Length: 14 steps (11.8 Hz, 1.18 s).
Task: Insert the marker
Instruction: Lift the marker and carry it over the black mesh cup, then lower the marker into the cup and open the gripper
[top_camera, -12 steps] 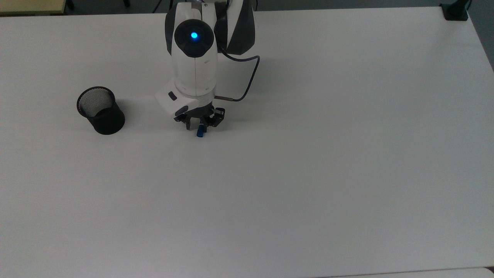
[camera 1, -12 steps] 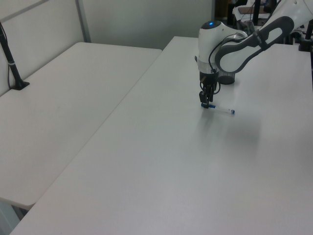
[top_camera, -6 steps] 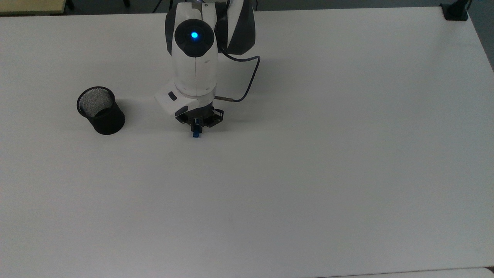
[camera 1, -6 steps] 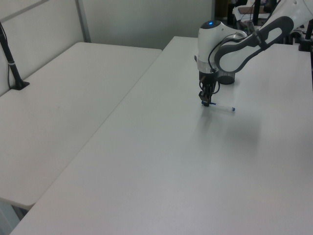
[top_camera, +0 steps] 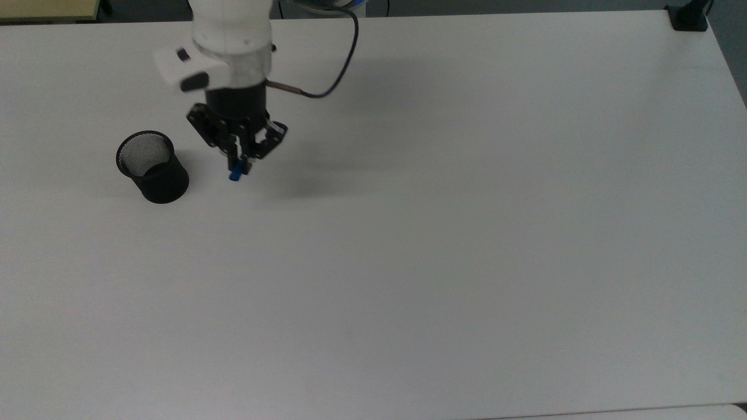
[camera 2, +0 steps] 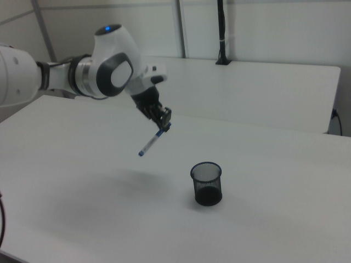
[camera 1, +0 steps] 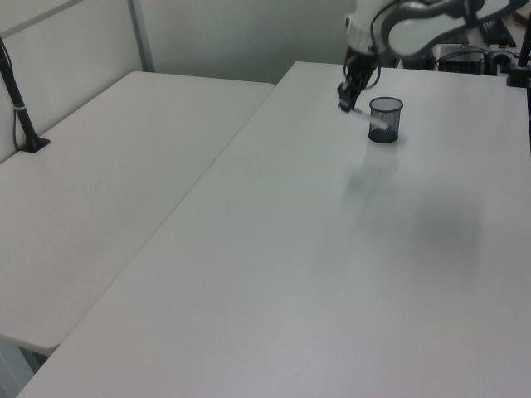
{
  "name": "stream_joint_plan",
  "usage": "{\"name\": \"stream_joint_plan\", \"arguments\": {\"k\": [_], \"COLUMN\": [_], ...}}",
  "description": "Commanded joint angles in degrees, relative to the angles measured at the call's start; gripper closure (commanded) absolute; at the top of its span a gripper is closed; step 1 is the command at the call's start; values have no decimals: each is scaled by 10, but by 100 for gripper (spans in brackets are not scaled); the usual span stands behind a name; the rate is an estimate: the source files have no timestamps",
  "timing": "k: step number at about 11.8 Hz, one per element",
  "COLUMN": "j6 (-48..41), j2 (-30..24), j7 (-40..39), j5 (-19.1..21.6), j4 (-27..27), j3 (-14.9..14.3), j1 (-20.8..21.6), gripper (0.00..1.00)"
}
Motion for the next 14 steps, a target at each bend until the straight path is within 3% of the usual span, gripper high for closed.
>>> {"name": "stream_joint_plan", "arguments": {"k": [1, 4, 7, 11, 14], "j6": [66, 170, 298, 360, 458], "j2": [-55, -39, -13, 12, 12], "j7": [-49, -123, -174, -191, -192], "j5": [0, 0, -1, -1, -5], "j4": [-29, -38, -84, -126, -191], "j3": [1, 1, 1, 1, 1], "j1": [-57, -113, -142, -149, -150], "gripper": [100, 100, 100, 100, 99]}}
